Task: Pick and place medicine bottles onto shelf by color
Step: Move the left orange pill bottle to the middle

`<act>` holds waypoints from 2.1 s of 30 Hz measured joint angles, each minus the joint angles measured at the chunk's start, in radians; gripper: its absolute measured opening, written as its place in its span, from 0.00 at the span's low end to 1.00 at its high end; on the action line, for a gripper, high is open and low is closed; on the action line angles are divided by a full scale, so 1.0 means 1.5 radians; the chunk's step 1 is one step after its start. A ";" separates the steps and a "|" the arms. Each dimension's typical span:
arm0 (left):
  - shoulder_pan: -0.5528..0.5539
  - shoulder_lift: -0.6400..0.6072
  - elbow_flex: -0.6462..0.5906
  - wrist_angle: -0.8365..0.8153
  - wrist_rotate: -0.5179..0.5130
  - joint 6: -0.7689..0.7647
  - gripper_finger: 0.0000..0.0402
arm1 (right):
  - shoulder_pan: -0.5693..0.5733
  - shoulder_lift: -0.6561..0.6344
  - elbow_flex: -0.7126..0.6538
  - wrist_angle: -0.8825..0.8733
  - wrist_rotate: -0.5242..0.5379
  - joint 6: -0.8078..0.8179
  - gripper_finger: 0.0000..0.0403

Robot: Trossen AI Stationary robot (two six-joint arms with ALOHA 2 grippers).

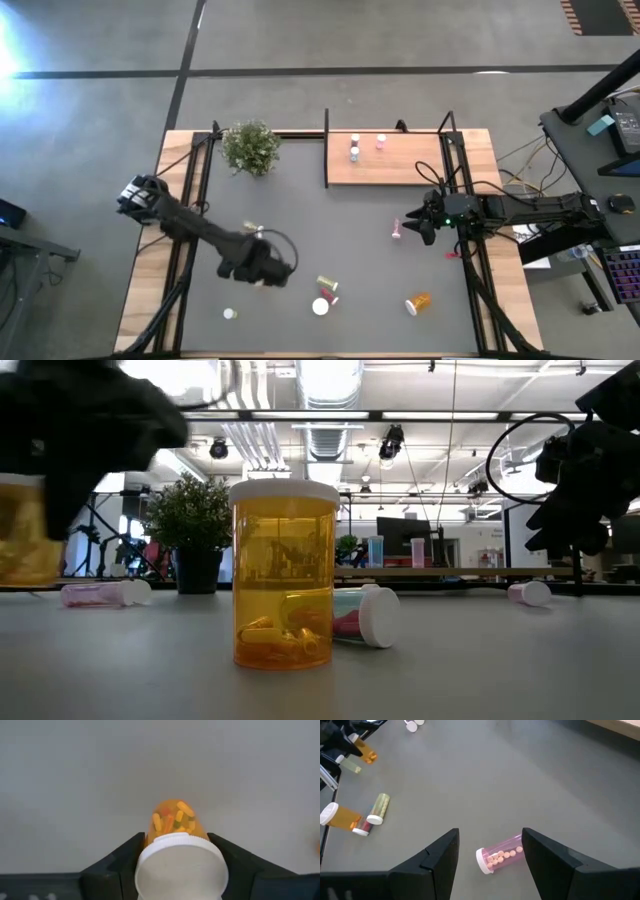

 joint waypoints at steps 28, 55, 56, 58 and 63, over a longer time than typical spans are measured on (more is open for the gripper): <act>0.281 0.292 0.420 -0.137 -0.076 0.546 0.45 | 0.000 0.000 0.000 0.000 0.000 0.000 0.51; 0.363 0.319 0.409 -0.080 -0.151 0.727 0.45 | 0.000 0.000 0.000 0.000 0.000 0.000 0.51; 0.364 0.319 0.406 -0.075 -0.151 0.727 0.45 | 0.000 0.000 0.000 0.000 0.000 0.000 0.51; 0.368 0.319 0.404 -0.071 -0.151 0.727 0.46 | 0.000 0.000 0.000 0.000 0.000 0.000 0.51; 0.370 0.319 0.404 -0.051 -0.150 0.726 0.50 | 0.000 0.000 0.000 0.000 0.000 0.000 0.51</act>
